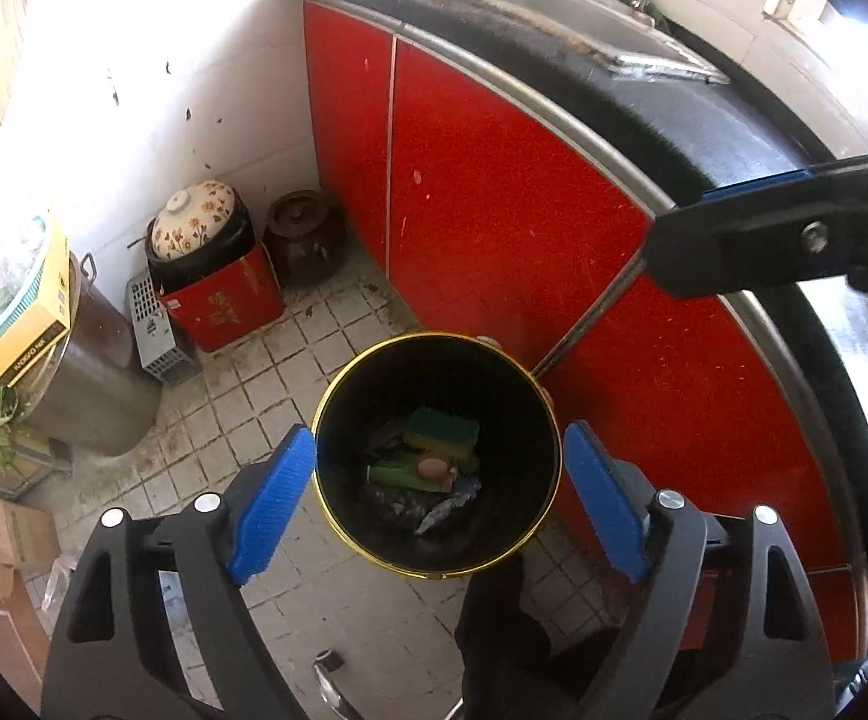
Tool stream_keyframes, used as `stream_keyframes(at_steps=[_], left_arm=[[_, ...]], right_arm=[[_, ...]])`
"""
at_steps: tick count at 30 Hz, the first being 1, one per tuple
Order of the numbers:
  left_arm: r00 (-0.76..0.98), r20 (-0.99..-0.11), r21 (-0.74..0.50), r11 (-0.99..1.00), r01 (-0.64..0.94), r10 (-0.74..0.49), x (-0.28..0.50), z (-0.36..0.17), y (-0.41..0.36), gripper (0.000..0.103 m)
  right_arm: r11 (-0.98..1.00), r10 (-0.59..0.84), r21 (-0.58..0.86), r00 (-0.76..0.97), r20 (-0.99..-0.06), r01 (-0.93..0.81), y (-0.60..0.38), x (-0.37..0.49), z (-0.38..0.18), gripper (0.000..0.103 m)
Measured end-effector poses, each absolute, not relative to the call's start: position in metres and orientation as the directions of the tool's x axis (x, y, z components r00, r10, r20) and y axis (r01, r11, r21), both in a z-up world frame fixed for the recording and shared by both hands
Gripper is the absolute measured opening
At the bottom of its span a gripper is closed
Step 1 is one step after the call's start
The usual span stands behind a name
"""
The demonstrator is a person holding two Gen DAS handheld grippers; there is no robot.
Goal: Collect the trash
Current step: 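Open both grippers to drop the lid and sponge into the bin, then move both grippers back over the counter toward the remaining items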
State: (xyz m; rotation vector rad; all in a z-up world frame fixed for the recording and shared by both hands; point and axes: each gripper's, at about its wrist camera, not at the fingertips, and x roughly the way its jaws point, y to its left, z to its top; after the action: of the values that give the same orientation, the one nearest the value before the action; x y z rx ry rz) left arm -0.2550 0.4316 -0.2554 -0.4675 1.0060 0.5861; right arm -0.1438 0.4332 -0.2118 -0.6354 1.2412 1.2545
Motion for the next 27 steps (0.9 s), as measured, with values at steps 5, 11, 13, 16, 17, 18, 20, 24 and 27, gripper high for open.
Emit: stream_keyframes(at_steps=[5,11,13,16,17,18,20,24,27], left_arm=[[0.425,-0.863,-0.061,0.779,-0.624,0.273,-0.243,-0.221,0.415,0.091],[0.506,-0.831,-0.058,0.869,-0.491,0.230,-0.180,-0.170,0.364,0.096],[0.547,-0.819,-0.069,0.918,-0.392,0.172,-0.150,-0.157,0.335,0.096],[0.587,-0.806,-0.064,0.976,-0.208,0.072,-0.100,-0.140,0.282,0.096],[0.593,-0.804,-0.057,0.987,-0.153,0.045,-0.087,-0.136,0.264,0.096],[0.602,-0.799,-0.053,0.996,-0.078,0.004,-0.069,-0.129,0.239,0.096],[0.611,-0.790,-0.050,0.998,0.023,-0.054,-0.047,-0.120,0.200,0.096],[0.606,-0.783,-0.027,0.981,0.194,-0.142,-0.015,-0.108,0.119,0.096],[0.593,-0.782,-0.020,0.958,0.285,-0.193,-0.007,-0.104,0.076,0.096]], right_arm=[[0.345,0.410,0.238,-0.082,-0.908,-0.908,0.379,-0.120,-0.171,0.082],[0.529,0.472,0.168,0.124,-0.873,-0.832,0.259,-0.073,-0.110,0.085],[0.624,0.457,0.130,0.225,-0.860,-0.771,0.203,-0.055,-0.091,0.086],[0.751,0.410,0.093,0.351,-0.842,-0.653,0.126,-0.038,-0.072,0.086],[0.790,0.386,0.083,0.388,-0.837,-0.607,0.099,-0.035,-0.068,0.086],[0.820,0.367,0.079,0.415,-0.832,-0.566,0.075,-0.033,-0.065,0.086],[0.879,0.313,0.065,0.470,-0.825,-0.473,0.024,-0.032,-0.062,0.086],[0.951,0.212,0.046,0.540,-0.814,-0.305,-0.068,-0.047,-0.061,0.086],[0.976,0.161,0.046,0.564,-0.810,-0.212,-0.121,-0.065,-0.065,0.086]])
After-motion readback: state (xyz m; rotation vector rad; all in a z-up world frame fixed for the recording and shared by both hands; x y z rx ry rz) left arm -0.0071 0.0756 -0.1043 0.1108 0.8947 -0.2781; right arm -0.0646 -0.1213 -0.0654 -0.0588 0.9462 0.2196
